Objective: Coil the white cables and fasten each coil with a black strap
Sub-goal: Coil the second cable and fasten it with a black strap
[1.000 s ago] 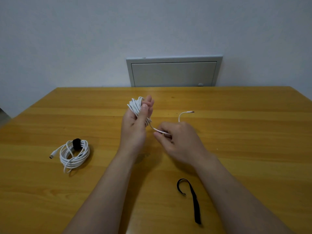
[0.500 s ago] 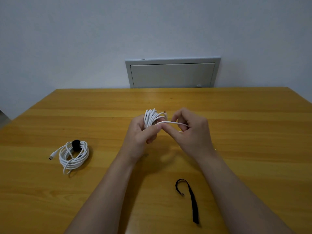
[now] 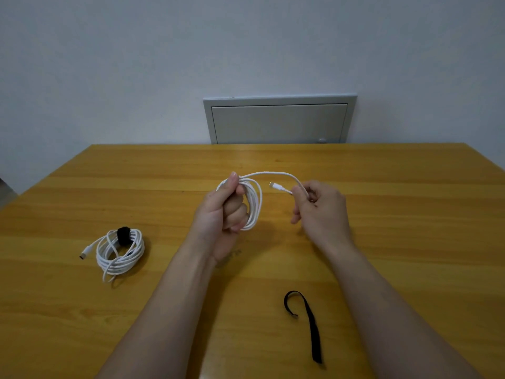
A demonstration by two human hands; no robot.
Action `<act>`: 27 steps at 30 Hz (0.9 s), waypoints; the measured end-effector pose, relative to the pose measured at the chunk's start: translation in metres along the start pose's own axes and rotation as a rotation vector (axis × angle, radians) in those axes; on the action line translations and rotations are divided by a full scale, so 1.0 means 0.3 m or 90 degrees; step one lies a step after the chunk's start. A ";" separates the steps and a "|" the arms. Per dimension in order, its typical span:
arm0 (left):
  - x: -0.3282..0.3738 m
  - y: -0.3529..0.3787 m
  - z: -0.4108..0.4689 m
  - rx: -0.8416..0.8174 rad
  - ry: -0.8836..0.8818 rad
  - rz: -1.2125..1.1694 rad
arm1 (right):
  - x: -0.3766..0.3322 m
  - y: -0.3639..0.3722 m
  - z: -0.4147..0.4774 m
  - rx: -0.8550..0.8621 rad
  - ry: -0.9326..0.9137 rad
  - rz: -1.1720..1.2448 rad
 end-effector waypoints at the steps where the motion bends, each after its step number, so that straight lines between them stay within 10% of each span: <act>1: -0.002 0.003 -0.001 -0.008 -0.019 -0.043 | -0.003 0.008 -0.004 -0.035 0.020 0.038; 27: -0.029 0.029 -0.033 -0.248 -0.276 -0.454 | -0.006 0.049 -0.032 -0.478 0.188 0.491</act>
Point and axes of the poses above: each hand's wrist, its own z-axis towards the middle knuckle, its own y-axis out of the palm, x = y × z, the point moved 2 cm from there along z, towards the middle knuckle, and after that the axes turned 13 degrees about y, right-handed, at the moved point
